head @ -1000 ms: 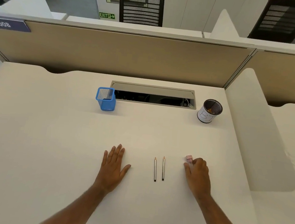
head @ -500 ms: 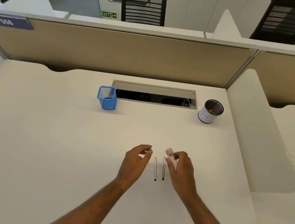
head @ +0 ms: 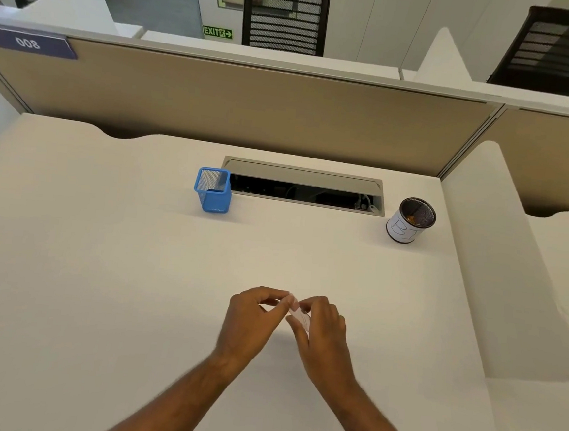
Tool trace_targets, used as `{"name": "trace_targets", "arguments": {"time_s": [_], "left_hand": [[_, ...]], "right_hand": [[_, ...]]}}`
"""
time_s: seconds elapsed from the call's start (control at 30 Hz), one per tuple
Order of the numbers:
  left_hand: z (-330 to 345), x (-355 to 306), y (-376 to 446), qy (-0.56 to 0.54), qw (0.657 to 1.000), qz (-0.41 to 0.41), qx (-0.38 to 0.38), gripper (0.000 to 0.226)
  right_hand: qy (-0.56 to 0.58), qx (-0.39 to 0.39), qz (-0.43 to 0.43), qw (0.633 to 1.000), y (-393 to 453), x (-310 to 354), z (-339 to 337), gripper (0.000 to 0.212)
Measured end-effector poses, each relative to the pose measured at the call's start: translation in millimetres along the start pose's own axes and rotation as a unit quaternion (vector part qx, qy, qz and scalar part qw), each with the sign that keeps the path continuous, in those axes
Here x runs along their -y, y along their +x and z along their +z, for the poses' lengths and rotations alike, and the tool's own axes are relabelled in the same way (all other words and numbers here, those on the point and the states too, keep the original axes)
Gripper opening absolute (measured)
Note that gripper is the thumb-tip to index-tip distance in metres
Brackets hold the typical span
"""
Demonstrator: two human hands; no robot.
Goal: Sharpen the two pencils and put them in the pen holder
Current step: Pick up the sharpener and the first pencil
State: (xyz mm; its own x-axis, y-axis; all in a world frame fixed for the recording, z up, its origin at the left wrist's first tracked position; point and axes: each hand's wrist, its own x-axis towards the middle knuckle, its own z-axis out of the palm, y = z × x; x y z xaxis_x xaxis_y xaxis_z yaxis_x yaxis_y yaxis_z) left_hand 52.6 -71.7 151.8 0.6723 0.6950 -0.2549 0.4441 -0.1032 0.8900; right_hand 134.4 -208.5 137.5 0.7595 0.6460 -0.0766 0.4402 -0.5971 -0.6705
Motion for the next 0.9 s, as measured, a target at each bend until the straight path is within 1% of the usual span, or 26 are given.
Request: {"name": "trace_targets", "arguments": {"time_s": [0.2,0.3,0.47,0.57,0.63,0.67,0.73,0.8,0.87,0.9], "left_hand": [[-6.8,-2.4,-2.4,-0.052,0.998,-0.029,-0.005,0.020],[-9.6,-0.2,0.6,-0.103,0.993,-0.062,-0.021,0.019],[-12.0,-2.1,-1.3,-0.160,0.983,-0.089,-0.001,0.022],[-10.0,5.5,-5.5,-0.136,0.986,-0.080,0.056,0.022],[-8.6,10.2,-8.0,-0.113,0.987,-0.079,0.086,0.034],[-7.8,11.3,-8.7,-0.107,0.987,-0.080,0.092,0.040],[-7.1,13.1,-8.8,-0.095,0.989,-0.074,0.087,0.044],[-8.2,13.0,-8.4,-0.096,0.990,-0.075,0.076,0.045],[-10.3,12.9,-7.2,-0.110,0.989,-0.077,0.063,0.042],[-11.5,12.5,-6.6,-0.118,0.988,-0.077,0.056,0.038]], "right_hand": [[0.005,0.016,0.002,1.000,-0.1,2.5,3.1,0.026],[0.025,0.029,0.009,0.999,0.2,3.1,3.6,0.022],[0.078,0.042,0.020,0.996,1.3,4.3,4.0,0.018],[0.124,0.063,0.025,0.990,3.0,4.0,5.5,0.019],[0.156,0.081,0.031,0.984,3.4,4.7,6.9,0.022],[0.174,0.081,0.030,0.981,3.6,4.5,8.4,0.022],[0.215,0.077,0.033,0.973,4.0,4.5,9.5,0.019],[0.234,0.094,0.036,0.967,4.5,3.0,8.5,0.026],[0.214,0.125,0.041,0.968,5.9,-4.0,7.9,0.039],[0.195,0.136,0.050,0.970,6.9,-9.5,8.4,0.041]]}}
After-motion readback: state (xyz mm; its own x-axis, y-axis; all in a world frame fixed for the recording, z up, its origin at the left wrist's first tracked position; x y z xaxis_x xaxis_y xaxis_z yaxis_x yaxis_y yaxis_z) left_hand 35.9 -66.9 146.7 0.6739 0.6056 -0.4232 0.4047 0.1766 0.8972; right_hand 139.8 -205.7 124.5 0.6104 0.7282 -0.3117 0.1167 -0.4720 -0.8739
